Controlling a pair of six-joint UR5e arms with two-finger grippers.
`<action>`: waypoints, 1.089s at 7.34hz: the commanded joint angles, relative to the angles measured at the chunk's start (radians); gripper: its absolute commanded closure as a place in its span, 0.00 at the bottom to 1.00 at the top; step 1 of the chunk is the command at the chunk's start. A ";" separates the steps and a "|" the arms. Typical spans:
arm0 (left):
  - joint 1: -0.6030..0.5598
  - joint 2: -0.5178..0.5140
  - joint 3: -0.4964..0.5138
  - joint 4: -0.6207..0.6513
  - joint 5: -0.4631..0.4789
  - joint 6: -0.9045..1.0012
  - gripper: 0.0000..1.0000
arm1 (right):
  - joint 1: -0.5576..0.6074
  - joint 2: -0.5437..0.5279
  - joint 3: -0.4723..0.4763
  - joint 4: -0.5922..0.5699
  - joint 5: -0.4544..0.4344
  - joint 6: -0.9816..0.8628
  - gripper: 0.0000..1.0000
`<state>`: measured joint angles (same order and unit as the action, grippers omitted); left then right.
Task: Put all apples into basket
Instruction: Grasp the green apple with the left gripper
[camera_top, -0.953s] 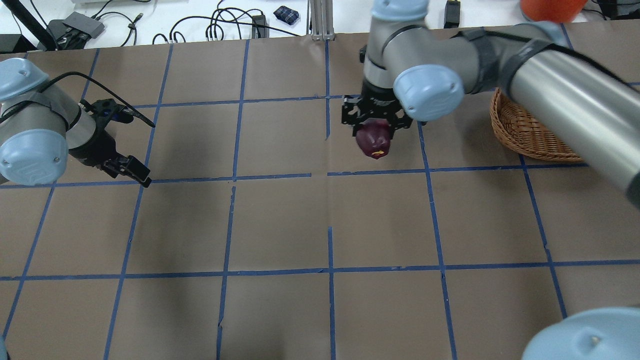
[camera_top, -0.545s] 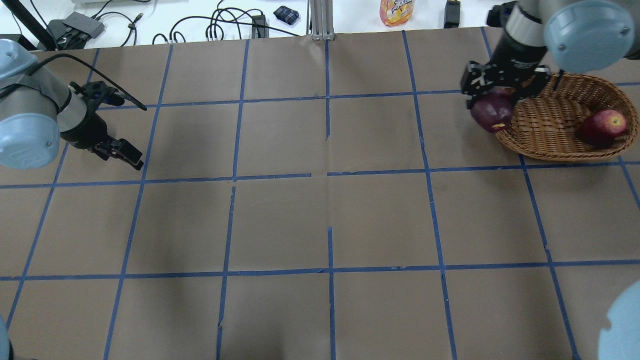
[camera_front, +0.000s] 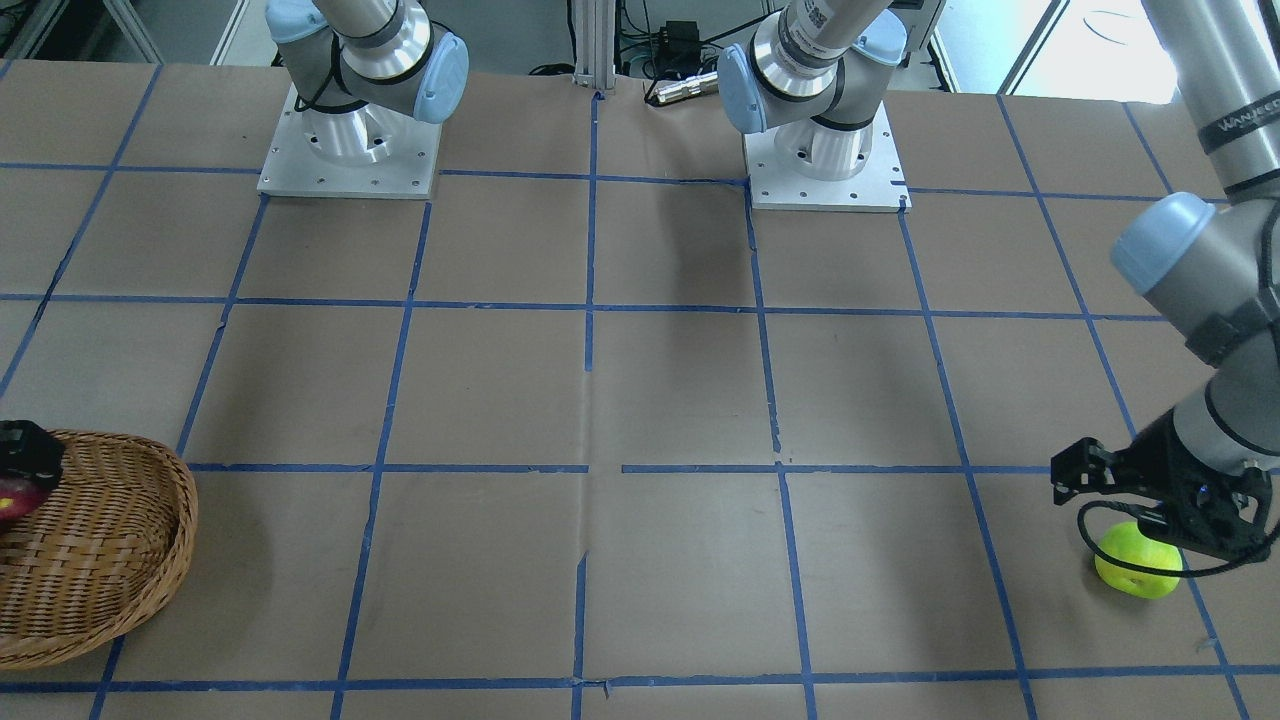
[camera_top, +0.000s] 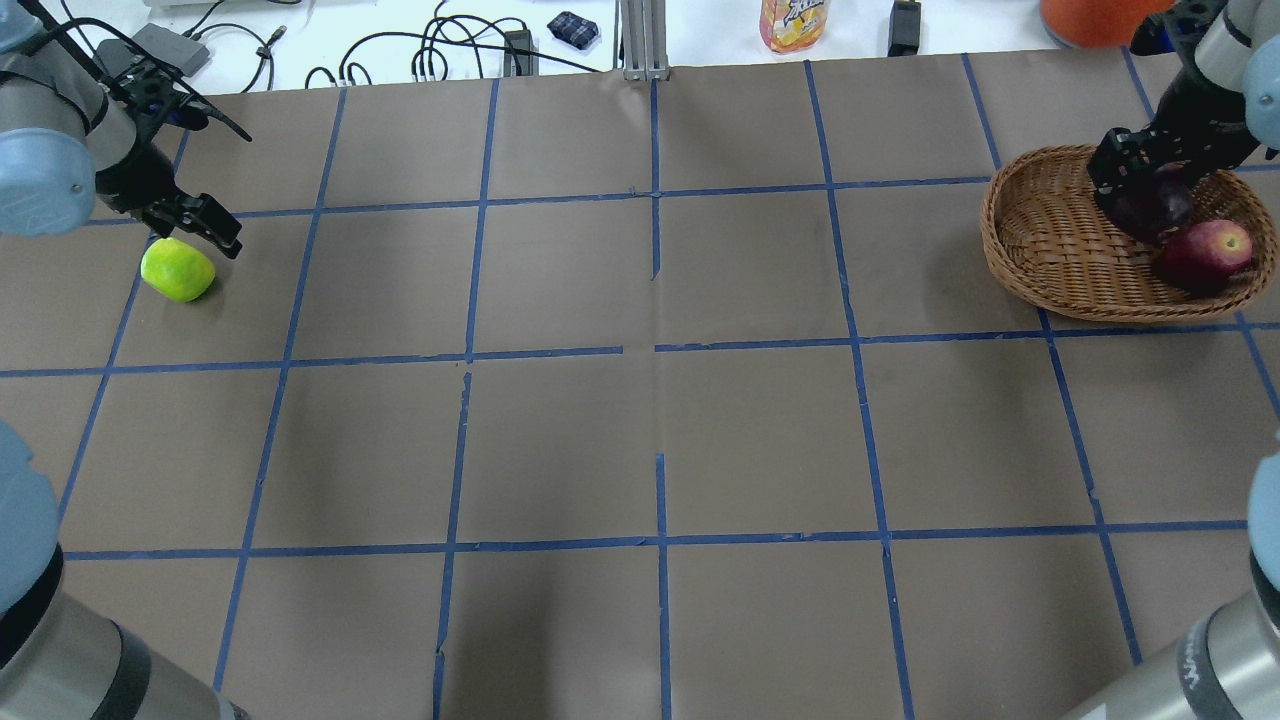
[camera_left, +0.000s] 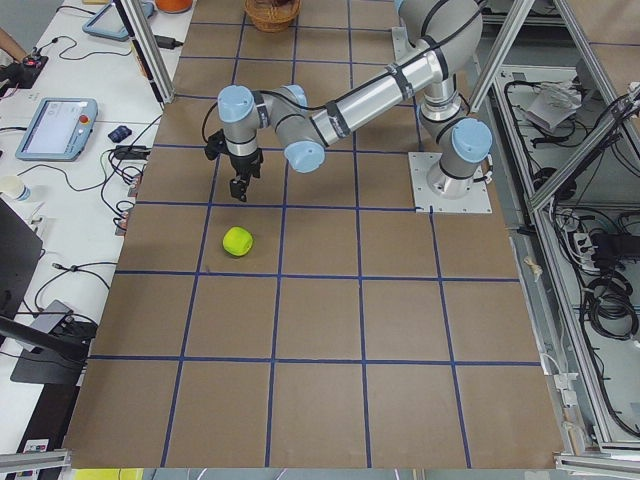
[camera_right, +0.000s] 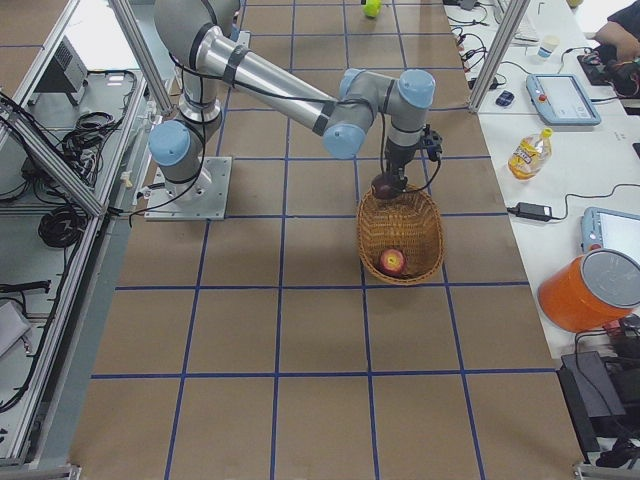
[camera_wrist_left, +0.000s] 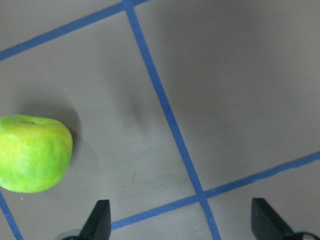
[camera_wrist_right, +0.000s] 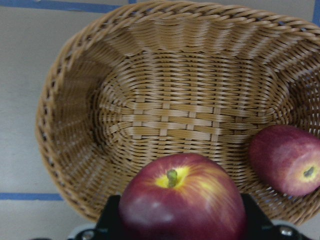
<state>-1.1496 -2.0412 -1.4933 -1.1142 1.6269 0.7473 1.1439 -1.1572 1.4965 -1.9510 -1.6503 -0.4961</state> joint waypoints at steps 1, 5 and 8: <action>0.048 -0.111 0.102 0.001 0.027 0.033 0.00 | -0.035 0.115 -0.056 -0.025 -0.026 -0.044 1.00; 0.097 -0.168 0.114 0.043 0.022 0.169 0.00 | -0.038 0.169 -0.082 -0.013 -0.028 -0.026 1.00; 0.099 -0.188 0.111 0.059 0.021 0.170 0.00 | -0.038 0.179 -0.084 -0.008 -0.029 -0.025 0.00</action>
<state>-1.0513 -2.2217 -1.3800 -1.0592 1.6494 0.9158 1.1061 -0.9801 1.4139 -1.9624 -1.6782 -0.5217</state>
